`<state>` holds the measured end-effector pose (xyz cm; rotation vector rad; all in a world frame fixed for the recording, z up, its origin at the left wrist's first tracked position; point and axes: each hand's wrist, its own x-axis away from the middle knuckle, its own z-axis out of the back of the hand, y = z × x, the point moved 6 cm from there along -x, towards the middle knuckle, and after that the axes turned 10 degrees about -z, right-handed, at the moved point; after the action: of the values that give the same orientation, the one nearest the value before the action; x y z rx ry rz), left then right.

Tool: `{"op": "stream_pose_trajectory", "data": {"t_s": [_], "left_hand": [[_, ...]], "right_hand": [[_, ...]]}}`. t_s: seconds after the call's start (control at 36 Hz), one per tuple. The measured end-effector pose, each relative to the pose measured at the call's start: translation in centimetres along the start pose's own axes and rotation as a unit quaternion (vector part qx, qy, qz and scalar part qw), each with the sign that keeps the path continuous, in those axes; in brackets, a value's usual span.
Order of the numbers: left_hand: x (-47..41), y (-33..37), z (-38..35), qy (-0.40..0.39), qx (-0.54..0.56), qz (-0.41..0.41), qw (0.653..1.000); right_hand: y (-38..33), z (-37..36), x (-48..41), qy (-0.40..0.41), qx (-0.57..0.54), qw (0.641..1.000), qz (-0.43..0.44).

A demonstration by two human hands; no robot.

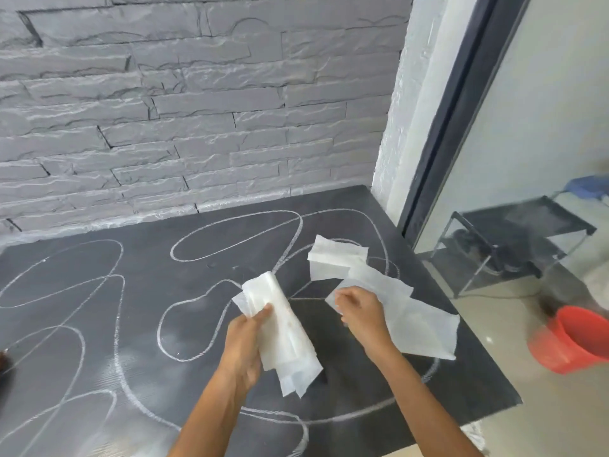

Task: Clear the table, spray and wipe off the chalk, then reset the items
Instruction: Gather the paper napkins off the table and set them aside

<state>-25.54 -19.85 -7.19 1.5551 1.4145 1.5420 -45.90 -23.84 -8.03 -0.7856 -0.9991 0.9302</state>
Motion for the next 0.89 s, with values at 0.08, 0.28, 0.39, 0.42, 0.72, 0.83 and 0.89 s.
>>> {"op": "stream_pose_trajectory", "data": {"t_s": [0.08,0.28,0.39,0.42,0.72,0.83,0.89], "left_hand": [[-1.1,0.2,-1.2,-0.009,0.001,0.001,1.0],[-3.6,0.1,-3.5,-0.003,-0.013,0.016,1.0],[-4.8,-0.1,-4.3,0.007,-0.029,0.023,0.999],[-5.2,-0.3,-4.5,0.013,-0.028,0.027,0.999],[-6.5,-1.2,-6.0,0.016,-0.024,0.05,0.998],[-6.9,-0.9,-6.6,0.001,-0.026,0.045,0.999],[-6.9,-0.8,-7.0,-0.011,-0.021,0.042,0.999]], "right_hand": [[2.4,3.9,-3.7,0.083,0.058,0.994,-0.031],[5.0,8.9,-10.8,0.134,0.256,0.956,-0.038],[5.4,10.0,-13.6,0.159,0.314,0.935,-0.047],[5.5,10.0,-14.3,0.155,0.333,0.929,-0.046],[6.5,9.7,-15.8,0.102,0.265,0.956,-0.077],[4.7,9.6,-14.6,0.089,0.008,0.991,-0.102],[3.1,9.3,-13.6,0.068,-0.075,0.99,-0.095]]}}
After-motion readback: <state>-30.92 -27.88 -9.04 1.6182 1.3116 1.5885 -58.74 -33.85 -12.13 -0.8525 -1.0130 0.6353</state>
